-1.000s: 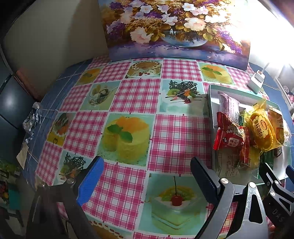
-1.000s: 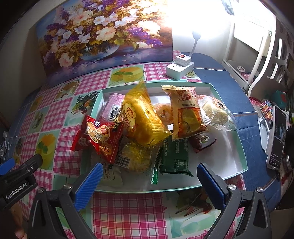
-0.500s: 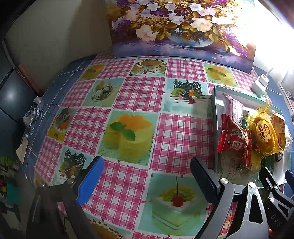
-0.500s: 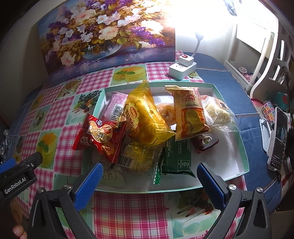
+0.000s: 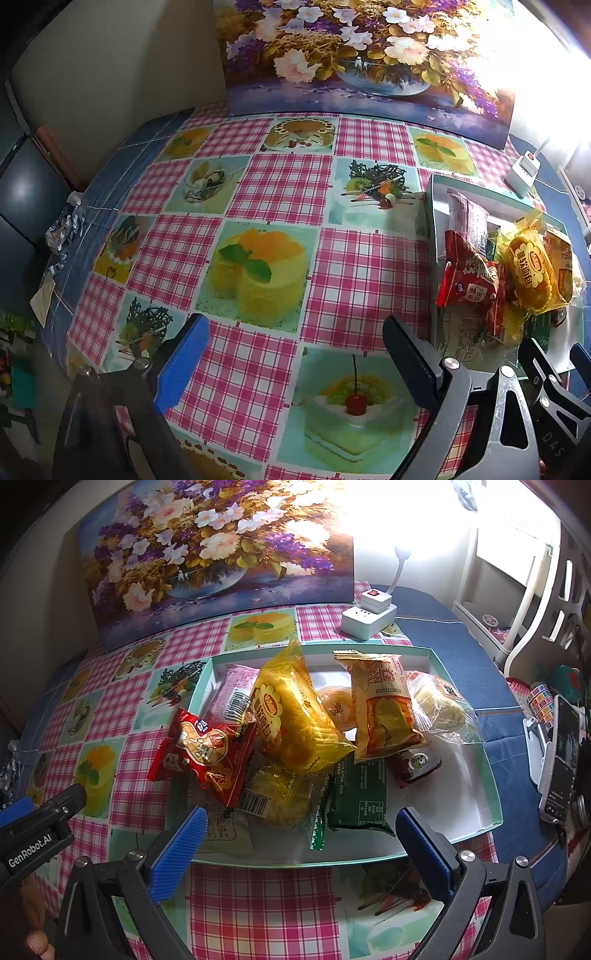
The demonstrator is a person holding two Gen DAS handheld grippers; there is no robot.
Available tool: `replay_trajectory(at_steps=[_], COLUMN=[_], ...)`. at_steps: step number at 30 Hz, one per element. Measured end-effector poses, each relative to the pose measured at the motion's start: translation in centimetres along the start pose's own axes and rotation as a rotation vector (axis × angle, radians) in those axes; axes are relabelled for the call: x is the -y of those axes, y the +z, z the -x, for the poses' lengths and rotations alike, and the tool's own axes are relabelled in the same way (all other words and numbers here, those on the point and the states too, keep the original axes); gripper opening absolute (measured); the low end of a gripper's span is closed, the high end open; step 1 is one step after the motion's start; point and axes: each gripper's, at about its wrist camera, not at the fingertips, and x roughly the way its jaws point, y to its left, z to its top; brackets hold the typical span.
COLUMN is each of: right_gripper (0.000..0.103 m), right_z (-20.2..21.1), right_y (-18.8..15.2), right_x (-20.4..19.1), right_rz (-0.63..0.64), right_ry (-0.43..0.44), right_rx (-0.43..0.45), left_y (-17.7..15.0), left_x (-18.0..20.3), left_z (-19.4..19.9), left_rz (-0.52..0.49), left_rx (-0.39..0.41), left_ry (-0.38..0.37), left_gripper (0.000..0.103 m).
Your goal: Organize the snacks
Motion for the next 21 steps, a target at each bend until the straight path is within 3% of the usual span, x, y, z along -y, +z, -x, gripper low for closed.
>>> replay_trajectory(at_steps=[21], right_gripper=[0.103], right_z=[-0.01], right_y=[0.00], right_x=[0.05], right_rz=[0.000], right_ry=[0.001], right_rx=[0.001], left_y=[-0.09], left_x=[0.35], left_z=[0.80], left_rz=[-0.008], left_rx=[0.043], left_ry=[0.004], left_gripper=[0.095])
